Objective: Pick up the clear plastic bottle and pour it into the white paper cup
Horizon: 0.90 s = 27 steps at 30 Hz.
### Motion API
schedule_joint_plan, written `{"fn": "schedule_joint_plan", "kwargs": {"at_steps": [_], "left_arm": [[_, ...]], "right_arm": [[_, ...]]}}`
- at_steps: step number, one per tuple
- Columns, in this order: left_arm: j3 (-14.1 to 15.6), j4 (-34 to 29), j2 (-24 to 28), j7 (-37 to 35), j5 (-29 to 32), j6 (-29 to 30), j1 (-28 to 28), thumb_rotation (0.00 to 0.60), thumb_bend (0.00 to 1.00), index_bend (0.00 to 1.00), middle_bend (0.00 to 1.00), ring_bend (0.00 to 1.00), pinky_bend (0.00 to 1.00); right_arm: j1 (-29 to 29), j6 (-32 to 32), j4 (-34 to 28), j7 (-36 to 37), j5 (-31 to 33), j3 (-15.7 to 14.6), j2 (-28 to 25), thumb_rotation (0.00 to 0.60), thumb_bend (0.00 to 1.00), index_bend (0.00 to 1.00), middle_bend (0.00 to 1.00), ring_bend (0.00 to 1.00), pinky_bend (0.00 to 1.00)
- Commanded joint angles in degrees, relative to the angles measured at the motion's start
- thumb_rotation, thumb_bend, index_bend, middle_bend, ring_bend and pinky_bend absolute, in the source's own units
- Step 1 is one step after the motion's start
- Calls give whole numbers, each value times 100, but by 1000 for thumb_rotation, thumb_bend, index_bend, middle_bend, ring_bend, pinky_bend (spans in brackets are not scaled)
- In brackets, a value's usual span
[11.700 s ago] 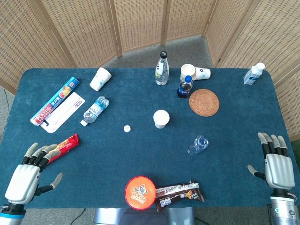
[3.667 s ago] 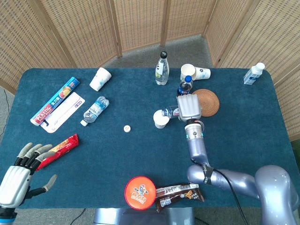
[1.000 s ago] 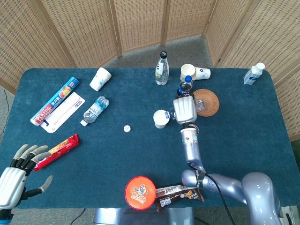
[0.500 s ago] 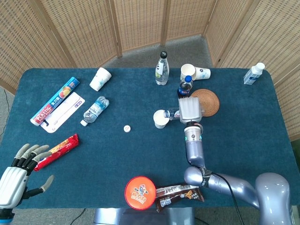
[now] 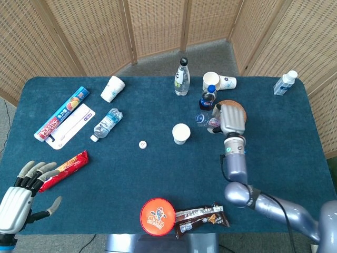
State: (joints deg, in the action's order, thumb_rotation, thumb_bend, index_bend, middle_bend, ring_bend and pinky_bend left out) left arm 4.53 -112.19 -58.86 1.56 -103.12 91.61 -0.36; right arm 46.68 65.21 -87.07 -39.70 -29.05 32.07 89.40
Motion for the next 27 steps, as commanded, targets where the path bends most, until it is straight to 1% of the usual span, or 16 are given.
{"fn": "schedule_joint_plan", "kwargs": {"at_steps": [1,7,11,15,19,22,27], "left_arm": [[-1,-19,5,22,5,-14,5,492,383,223,193,141,46],[-13,-87,25,89,31,-45,17,492,383,223,193,141,46],[-26,-138,44,138,51,-67,28,495,383,223,194,141,46],[-30,-195,76,195,47,-68,27,493,383,223,194,141,46],[-30,-260,114,248,54,-57,13,493,383,223,193,142,46],[-25,-305,140,293,43,-42,-2,493,384,223,193,142,46],[-20,-369,169,363,26,-41,-15,490,382,223,194,142,46]], "right_arm": [[-337,-320,-255,660,186,159,-409,600,140,649,626,629,543],[-771,-920,-361,1716,252,196,-867,600,138,649,619,603,525],[-1049,-1308,-327,2485,115,206,-1070,600,141,649,618,600,523],[-1302,-1618,-235,3234,-206,190,-1197,600,140,649,617,597,524],[-1546,-1913,-102,3989,-705,149,-1299,600,140,647,616,583,524],[-1698,-2029,24,4507,-1035,132,-1325,600,140,647,615,578,523],[-1855,-2099,291,5134,-1508,31,-1296,600,139,646,615,576,522]]}}
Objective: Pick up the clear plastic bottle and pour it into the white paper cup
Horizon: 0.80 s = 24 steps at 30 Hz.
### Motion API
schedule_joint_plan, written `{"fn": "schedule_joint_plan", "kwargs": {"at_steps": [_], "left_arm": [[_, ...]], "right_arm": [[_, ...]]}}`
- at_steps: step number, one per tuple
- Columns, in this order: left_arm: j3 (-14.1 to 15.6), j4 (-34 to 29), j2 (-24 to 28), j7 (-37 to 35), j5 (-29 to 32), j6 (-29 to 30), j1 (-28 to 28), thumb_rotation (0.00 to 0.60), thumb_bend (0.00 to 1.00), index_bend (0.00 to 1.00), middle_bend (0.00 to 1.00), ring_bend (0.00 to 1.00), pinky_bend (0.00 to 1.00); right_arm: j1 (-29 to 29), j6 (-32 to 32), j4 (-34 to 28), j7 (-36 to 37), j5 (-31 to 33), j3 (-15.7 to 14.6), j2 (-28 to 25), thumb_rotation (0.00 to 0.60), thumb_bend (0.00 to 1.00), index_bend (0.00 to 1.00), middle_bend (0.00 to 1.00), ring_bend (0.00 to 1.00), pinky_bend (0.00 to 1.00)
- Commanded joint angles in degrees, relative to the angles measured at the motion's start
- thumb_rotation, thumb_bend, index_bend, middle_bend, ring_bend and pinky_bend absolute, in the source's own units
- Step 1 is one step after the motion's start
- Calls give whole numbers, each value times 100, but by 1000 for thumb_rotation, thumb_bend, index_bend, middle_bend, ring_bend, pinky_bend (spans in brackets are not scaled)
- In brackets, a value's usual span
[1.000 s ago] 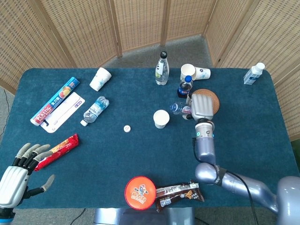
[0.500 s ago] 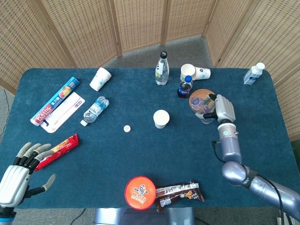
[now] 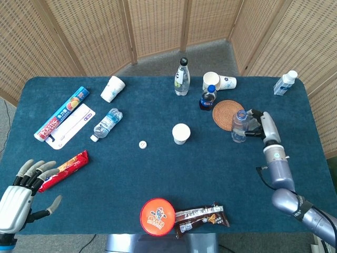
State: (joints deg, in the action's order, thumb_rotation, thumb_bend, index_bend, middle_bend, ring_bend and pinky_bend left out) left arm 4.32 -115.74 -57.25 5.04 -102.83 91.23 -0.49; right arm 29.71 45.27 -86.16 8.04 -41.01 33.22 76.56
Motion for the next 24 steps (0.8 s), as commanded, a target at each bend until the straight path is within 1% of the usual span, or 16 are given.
{"fn": "schedule_joint_plan", "kwargs": {"at_steps": [1,13,24], "left_arm": [[0,-31,15,32,-6,-8,-2,491,382,223,194,142,46],[-4,-150,64,167,-38,-14,-19,492,382,221,193,142,46],[29,-244,134,274,-79,30,-86,492,383,222,193,142,46]], "right_arm": [[-189,-118,264,494,-411,-121,4,600,139,647,615,575,522],[-281,-184,924,1547,-1265,-449,258,600,141,648,615,573,521],[-307,-226,1653,2542,-1854,-675,560,600,141,649,615,550,520]]}}
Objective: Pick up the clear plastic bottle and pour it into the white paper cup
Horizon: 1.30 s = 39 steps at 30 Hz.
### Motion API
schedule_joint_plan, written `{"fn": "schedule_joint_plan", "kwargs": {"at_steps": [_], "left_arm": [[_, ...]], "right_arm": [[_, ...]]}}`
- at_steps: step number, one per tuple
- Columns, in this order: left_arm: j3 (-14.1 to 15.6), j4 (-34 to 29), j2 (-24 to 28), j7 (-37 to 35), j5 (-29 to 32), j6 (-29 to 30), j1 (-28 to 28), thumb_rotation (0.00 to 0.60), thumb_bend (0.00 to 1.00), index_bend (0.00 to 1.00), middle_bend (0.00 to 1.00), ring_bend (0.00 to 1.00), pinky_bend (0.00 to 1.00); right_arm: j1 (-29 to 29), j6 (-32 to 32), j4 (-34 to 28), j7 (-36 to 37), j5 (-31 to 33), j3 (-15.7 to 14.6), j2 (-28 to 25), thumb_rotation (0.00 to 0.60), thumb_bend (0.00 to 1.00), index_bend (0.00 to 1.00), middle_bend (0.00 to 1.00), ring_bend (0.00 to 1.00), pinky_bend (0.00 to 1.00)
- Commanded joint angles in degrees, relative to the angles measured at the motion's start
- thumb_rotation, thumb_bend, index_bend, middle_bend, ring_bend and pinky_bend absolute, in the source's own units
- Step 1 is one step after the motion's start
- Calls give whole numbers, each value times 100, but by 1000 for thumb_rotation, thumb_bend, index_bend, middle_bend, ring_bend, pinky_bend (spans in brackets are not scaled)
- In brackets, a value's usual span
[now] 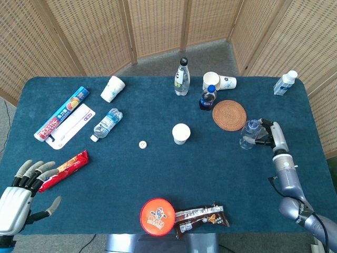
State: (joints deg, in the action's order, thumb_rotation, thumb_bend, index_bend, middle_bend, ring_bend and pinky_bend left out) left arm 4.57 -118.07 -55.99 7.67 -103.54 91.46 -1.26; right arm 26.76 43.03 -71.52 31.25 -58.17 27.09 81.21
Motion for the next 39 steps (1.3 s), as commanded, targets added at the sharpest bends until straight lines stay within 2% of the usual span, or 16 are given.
{"fn": "schedule_joint_plan", "kwargs": {"at_steps": [1,13,30,39], "left_arm": [[9,-23,18,25,-19,9,-14,492,383,222,193,142,46],[37,-122,27,156,-98,-14,-51,492,384,220,193,141,46],[55,-157,73,198,-149,6,-108,493,384,218,192,142,46],[47,-156,65,188,-169,-14,-102,493,383,218,192,141,46]], "right_arm": [[-17,-2,257,326,-188,-83,121,600,141,649,615,545,518],[-32,114,742,1159,-654,-321,452,600,141,647,613,528,512],[97,245,1036,1653,-887,-484,791,600,140,643,606,511,497],[71,249,1136,1926,-1016,-635,869,600,136,628,580,463,401]]}}
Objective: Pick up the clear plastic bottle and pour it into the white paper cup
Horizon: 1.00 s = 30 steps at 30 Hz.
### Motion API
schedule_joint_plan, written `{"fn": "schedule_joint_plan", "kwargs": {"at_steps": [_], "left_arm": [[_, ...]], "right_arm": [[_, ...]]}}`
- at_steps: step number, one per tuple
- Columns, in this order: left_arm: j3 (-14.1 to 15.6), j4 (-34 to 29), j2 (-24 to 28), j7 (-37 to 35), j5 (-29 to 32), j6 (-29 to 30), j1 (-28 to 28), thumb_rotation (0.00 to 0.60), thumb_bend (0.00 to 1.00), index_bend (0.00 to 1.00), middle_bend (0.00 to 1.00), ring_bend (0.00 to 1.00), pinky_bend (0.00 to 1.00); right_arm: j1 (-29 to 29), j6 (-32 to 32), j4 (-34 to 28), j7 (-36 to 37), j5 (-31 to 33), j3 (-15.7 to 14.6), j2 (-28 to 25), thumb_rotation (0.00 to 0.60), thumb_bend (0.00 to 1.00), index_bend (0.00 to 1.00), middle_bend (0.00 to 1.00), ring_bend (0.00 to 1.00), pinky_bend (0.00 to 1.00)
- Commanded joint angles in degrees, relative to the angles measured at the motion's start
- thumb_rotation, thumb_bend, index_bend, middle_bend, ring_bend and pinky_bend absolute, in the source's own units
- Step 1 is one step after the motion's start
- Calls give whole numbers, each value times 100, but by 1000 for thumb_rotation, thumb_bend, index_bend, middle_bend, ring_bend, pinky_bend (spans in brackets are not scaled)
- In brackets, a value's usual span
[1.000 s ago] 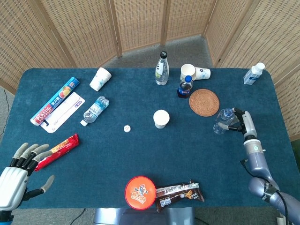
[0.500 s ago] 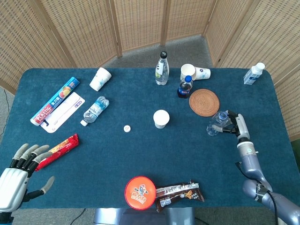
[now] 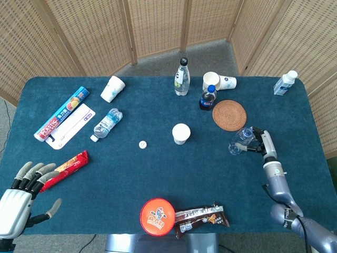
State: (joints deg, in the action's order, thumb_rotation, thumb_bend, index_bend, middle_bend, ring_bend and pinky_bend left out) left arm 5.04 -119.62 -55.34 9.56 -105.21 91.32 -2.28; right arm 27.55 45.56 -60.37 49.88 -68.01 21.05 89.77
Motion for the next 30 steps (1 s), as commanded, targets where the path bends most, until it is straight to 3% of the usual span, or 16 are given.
{"fn": "schedule_joint_plan", "kwargs": {"at_steps": [1,10,30], "left_arm": [[-2,-1,4,0,-3,3,-2,493,383,218,192,141,46],[-9,-6,17,-13,-41,21,-9,494,384,217,191,140,45],[-21,5,21,-62,-93,18,0,489,383,215,190,139,43]], "right_arm": [[-12,-8,36,106,-64,-58,15,600,135,622,568,452,386],[-67,89,44,519,-332,-208,-36,600,130,532,482,359,281],[-92,323,-4,839,-568,-404,-131,600,125,375,377,287,199]]}}
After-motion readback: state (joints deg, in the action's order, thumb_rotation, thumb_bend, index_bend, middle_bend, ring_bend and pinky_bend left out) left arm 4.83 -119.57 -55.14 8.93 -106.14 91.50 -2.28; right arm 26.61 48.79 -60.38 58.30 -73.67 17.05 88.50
